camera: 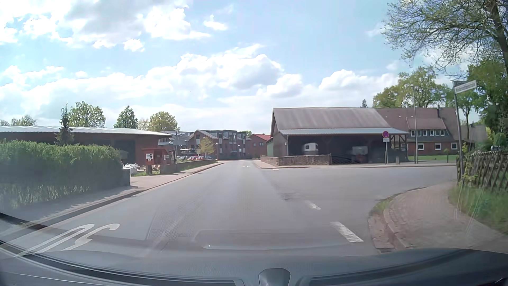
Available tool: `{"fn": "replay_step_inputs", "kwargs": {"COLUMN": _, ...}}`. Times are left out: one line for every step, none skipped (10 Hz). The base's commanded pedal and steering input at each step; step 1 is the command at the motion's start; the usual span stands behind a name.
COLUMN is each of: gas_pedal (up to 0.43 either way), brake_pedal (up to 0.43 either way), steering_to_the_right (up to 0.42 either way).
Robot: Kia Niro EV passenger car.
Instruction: Follow the waypoints while adhering to traffic rules and regulations
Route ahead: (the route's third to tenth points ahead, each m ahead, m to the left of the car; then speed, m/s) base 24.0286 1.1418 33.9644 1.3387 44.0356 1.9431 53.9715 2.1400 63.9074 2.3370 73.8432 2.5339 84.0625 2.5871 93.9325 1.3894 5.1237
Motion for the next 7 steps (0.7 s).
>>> {"fn": "replay_step_inputs", "kwargs": {"gas_pedal": 0.197, "brake_pedal": 0.000, "steering_to_the_right": -0.012}}
{"fn": "replay_step_inputs", "kwargs": {"gas_pedal": 0.197, "brake_pedal": 0.000, "steering_to_the_right": -0.012}}
{"fn": "replay_step_inputs", "kwargs": {"gas_pedal": 0.169, "brake_pedal": 0.000, "steering_to_the_right": -0.012}}
{"fn": "replay_step_inputs", "kwargs": {"gas_pedal": 0.130, "brake_pedal": 0.000, "steering_to_the_right": -0.010}}
{"fn": "replay_step_inputs", "kwargs": {"gas_pedal": 0.130, "brake_pedal": 0.000, "steering_to_the_right": -0.007}}
{"fn": "replay_step_inputs", "kwargs": {"gas_pedal": 0.130, "brake_pedal": 0.000, "steering_to_the_right": -0.007}}
{"fn": "replay_step_inputs", "kwargs": {"gas_pedal": 0.130, "brake_pedal": 0.000, "steering_to_the_right": -0.007}}
